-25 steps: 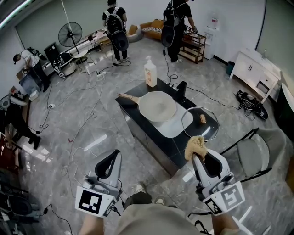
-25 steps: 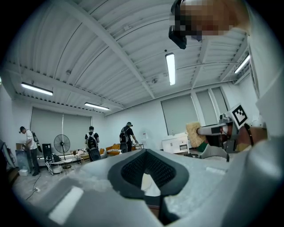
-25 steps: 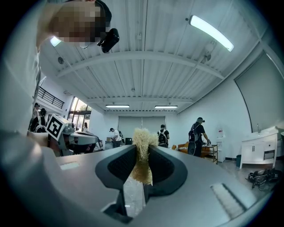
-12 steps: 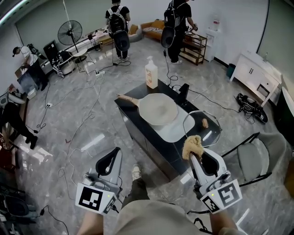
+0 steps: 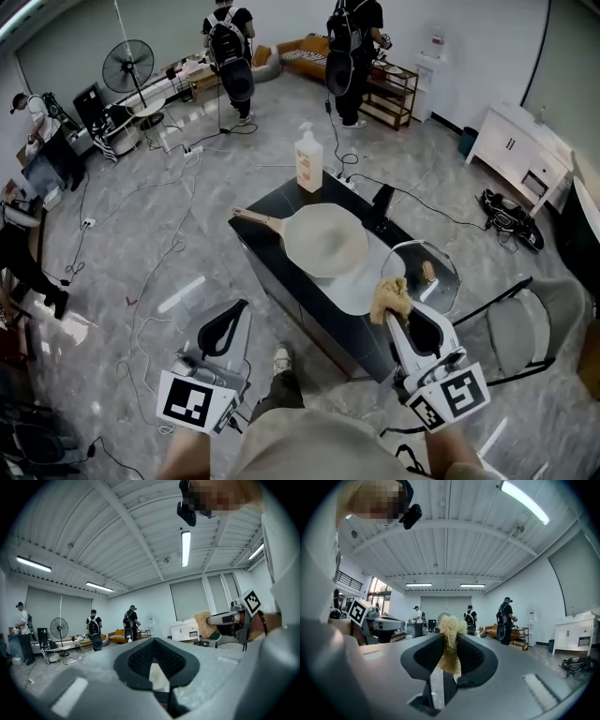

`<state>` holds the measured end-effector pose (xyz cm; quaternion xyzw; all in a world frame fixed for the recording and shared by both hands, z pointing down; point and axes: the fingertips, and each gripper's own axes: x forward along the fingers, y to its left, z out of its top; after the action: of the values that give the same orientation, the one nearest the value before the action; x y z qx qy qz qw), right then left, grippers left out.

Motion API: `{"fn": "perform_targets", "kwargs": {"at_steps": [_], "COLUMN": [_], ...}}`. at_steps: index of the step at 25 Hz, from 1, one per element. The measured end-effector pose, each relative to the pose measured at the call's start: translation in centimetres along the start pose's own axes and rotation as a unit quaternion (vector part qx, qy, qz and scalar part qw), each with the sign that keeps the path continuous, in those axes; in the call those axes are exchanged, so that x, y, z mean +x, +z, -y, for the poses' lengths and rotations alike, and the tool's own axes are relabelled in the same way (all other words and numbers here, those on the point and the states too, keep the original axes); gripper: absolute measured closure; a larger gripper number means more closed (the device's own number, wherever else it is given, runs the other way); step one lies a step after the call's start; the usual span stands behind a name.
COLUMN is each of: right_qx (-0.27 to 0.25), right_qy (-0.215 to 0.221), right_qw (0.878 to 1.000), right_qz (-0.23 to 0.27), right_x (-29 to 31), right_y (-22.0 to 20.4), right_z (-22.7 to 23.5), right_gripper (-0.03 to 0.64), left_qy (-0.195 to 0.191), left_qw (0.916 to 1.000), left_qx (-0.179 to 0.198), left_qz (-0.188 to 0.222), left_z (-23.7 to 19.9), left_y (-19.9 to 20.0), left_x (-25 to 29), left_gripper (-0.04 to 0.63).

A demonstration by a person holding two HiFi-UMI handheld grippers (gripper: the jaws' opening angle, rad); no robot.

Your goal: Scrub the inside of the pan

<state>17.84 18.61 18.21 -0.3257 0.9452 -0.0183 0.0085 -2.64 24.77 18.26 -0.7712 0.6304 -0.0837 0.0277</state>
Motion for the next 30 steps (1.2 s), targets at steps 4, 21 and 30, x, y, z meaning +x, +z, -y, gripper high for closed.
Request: {"fn": "perform_targets", "kwargs": {"at_steps": [4,21,30], "right_qx": [0.003,0.006,0.033], "right_qy": [-0.011,-0.098,-0.115], "right_qw": [1.000,0.993,0.988], "right_qz": [-0.012,-0.061,-0.095], "right_x": [4.4,21.5,24.3], "right_y": [-0.2,-2.4,-4.9], "right_z": [0.7,5.2,8.4], "right_gripper": [0.527,0.527,0.526], "left_qy": [-0.014,-0.087,-0.105], "left_qw": [0.9999,0.9956,0.9914], "left_qx": [0.001,-0.014,0.006], "left_qz": [-0.005,-0.032,-0.078], "left_z": [-3.8,-19.3,-20.4], "left_y": [-0.3,-3.7,-6.9], "left_x": [3.2,16.3,21.4], "left_gripper": [0.594,0.594,0.594]}}
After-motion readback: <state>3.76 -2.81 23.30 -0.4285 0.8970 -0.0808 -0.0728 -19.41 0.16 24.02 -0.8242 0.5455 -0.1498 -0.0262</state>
